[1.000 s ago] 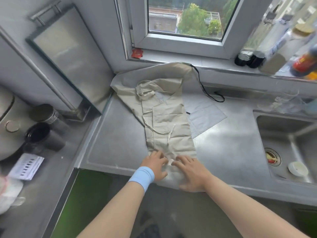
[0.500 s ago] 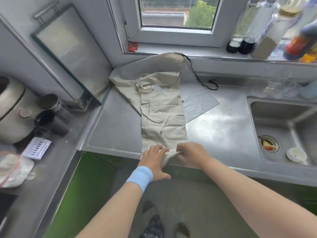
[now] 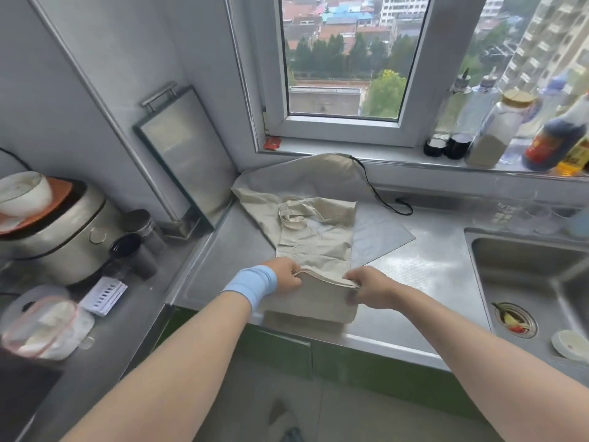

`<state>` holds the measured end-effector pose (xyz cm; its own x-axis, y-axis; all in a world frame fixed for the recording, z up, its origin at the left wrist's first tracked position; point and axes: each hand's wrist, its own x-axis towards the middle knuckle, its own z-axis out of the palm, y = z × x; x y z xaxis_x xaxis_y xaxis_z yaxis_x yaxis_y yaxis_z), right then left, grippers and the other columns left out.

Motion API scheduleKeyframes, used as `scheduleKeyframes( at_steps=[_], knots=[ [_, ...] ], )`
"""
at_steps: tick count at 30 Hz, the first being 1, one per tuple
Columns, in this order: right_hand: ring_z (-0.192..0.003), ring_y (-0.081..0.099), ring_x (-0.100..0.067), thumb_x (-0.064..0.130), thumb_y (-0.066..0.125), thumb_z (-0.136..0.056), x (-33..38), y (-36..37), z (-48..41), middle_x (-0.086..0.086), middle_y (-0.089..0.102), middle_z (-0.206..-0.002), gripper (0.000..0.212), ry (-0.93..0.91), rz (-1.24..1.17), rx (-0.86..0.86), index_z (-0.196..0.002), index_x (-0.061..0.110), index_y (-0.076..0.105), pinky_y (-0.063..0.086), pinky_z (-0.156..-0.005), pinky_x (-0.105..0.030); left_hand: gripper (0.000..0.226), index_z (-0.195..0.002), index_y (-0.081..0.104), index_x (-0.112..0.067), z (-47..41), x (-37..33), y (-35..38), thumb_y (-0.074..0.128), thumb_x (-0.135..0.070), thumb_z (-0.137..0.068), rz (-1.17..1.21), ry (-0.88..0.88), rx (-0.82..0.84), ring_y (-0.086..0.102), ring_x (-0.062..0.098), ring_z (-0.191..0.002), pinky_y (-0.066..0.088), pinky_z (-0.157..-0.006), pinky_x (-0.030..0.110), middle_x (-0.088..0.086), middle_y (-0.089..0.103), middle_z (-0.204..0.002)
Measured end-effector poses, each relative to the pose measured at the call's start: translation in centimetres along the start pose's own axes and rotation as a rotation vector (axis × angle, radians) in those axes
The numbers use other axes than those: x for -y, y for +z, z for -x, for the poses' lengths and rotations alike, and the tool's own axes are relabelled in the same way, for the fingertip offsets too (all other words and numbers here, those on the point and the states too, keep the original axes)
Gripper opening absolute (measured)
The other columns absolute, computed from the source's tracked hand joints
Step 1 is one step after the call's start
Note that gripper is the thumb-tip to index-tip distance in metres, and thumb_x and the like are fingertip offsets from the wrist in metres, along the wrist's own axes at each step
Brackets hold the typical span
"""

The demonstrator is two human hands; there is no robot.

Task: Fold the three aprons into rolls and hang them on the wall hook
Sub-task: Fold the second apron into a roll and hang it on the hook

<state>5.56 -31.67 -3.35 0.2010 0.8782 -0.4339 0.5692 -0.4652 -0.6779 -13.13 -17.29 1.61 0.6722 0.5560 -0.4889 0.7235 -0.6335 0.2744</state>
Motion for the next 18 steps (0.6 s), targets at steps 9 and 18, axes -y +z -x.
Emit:
scheduleKeyframes(
  at_steps=[9, 18],
  knots=[
    [-0.065, 0.060, -0.023, 0.021, 0.057, -0.087, 0.3, -3.0, -10.0, -0.010, 0.070, -0.081, 0.017, 0.255, -0.453, -0.464, -0.082, 0.017, 0.072, 0.056, -0.058, -0.042, 0.042, -0.121, 0.054, -0.029, -9.3, 3.1, -2.6, 0.059, -0.015, -0.082, -0.077, 0.091, -0.620, 0.049, 0.022, -0.114, 0.040, -0.097, 0.036, -0.005, 0.054, -0.121],
    [-0.101, 0.058, -0.033, 0.016, 0.049, -0.093, -1.4, -2.2, -19.3, -0.010, 0.063, -0.102, 0.010, 0.449, -0.330, -0.579, -0.095, 0.015, 0.058, 0.044, -0.081, -0.037, 0.053, -0.144, 0.036, -0.035, -19.2, 6.4, 3.3, 0.047, -0.046, -0.094, -0.210, 0.251, -0.036, 0.023, 0.020, -0.142, 0.025, -0.113, 0.041, -0.001, 0.027, -0.153]
  ],
)
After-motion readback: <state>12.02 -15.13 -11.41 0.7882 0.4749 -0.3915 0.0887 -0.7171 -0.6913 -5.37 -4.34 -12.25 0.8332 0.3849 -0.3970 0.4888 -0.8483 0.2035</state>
